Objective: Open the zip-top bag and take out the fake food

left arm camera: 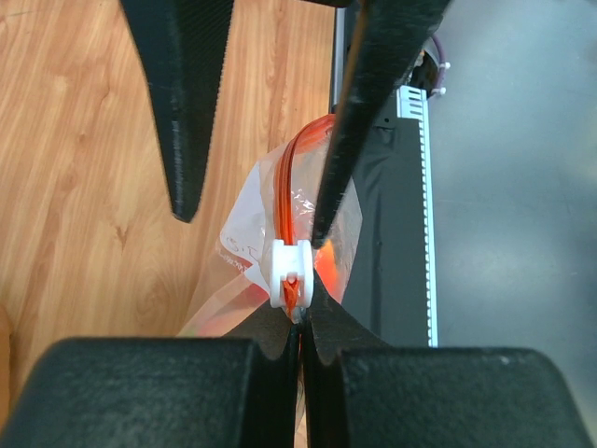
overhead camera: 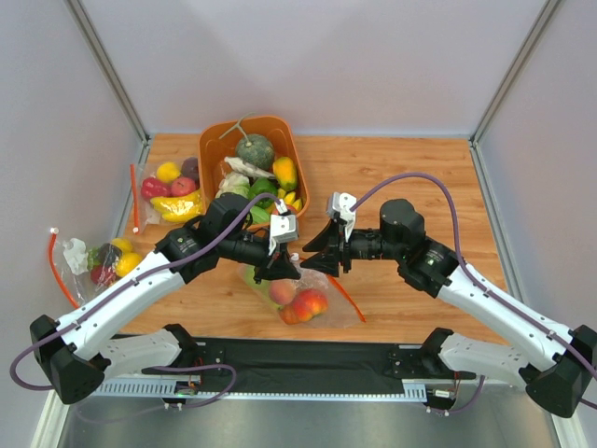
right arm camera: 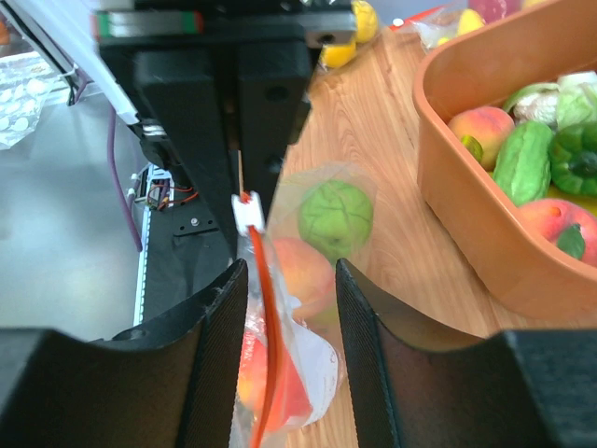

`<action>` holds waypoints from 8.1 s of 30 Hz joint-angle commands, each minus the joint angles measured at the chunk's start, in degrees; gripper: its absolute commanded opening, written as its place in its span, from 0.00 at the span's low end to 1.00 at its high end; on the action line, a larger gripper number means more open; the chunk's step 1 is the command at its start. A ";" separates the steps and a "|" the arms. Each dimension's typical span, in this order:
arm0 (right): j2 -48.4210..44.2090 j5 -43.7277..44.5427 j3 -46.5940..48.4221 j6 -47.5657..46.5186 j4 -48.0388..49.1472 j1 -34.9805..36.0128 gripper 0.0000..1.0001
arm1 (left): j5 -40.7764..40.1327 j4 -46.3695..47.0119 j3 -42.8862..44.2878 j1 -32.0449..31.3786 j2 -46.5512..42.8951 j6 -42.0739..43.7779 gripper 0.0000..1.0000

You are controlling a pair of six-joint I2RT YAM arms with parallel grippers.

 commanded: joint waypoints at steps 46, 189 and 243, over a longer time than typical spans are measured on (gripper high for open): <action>2.19 2.40 2.69 -2.58 3.01 3.00 0.00 | -3.69 -0.05 -0.90 -0.02 -1.99 2.56 0.00; -7.57 32.64 -2.94 1.54 -18.09 2.56 0.00 | -46.40 9.18 -6.09 15.79 -13.51 -13.97 0.00; -0.19 34.39 -4.34 0.58 -6.58 1.33 0.70 | -8.79 12.87 -6.26 13.16 -8.06 -6.67 0.00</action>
